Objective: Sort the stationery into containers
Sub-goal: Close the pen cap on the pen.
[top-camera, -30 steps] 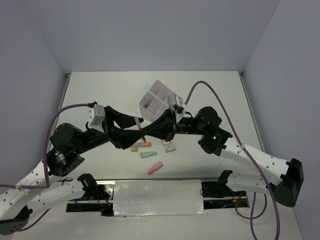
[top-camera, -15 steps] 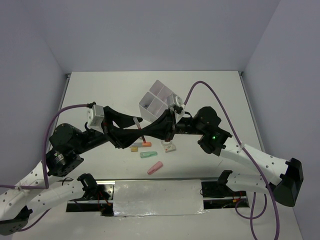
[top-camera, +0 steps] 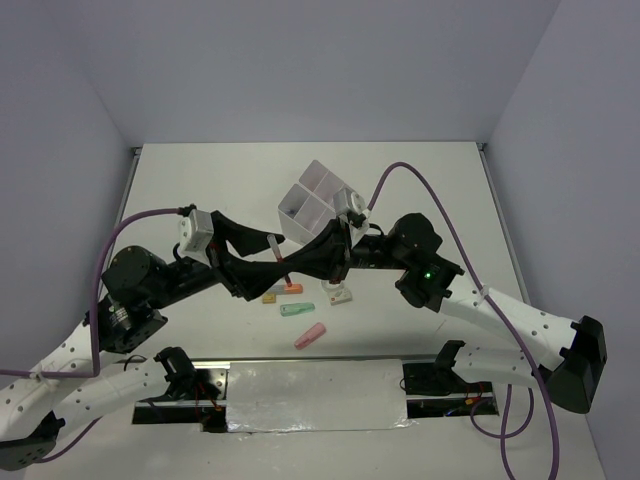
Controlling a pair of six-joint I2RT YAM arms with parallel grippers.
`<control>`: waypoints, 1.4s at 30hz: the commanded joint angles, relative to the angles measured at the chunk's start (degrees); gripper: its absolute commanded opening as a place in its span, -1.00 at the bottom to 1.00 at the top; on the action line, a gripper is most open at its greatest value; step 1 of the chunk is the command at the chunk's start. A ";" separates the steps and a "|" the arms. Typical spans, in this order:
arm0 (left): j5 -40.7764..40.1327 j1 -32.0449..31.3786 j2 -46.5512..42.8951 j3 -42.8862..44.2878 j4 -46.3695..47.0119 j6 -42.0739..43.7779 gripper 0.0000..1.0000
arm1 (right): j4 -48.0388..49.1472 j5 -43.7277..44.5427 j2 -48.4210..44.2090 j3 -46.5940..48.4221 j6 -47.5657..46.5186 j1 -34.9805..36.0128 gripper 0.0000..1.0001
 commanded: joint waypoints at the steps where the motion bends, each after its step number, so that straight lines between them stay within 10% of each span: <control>1: -0.48 -0.21 -0.55 0.64 1.42 1.56 0.39 | 2.34 -1.29 -0.48 -0.07 -0.47 0.42 -1.00; 22: -3.82 -0.21 -0.29 2.58 1.06 4.11 0.48 | 2.96 -2.70 0.49 0.28 -0.03 0.68 -1.00; 29: -3.91 -0.21 -0.64 2.14 1.50 4.02 -0.14 | 2.08 -2.00 0.93 0.46 -0.65 0.77 -1.00; 34: -2.42 -0.12 -0.64 2.66 0.98 3.93 -0.97 | 2.52 -1.91 1.19 0.20 -0.38 0.77 -1.00; 42: -0.22 -0.21 0.76 2.49 0.89 2.79 -1.00 | 3.75 -0.41 -0.12 0.29 1.37 0.68 -1.00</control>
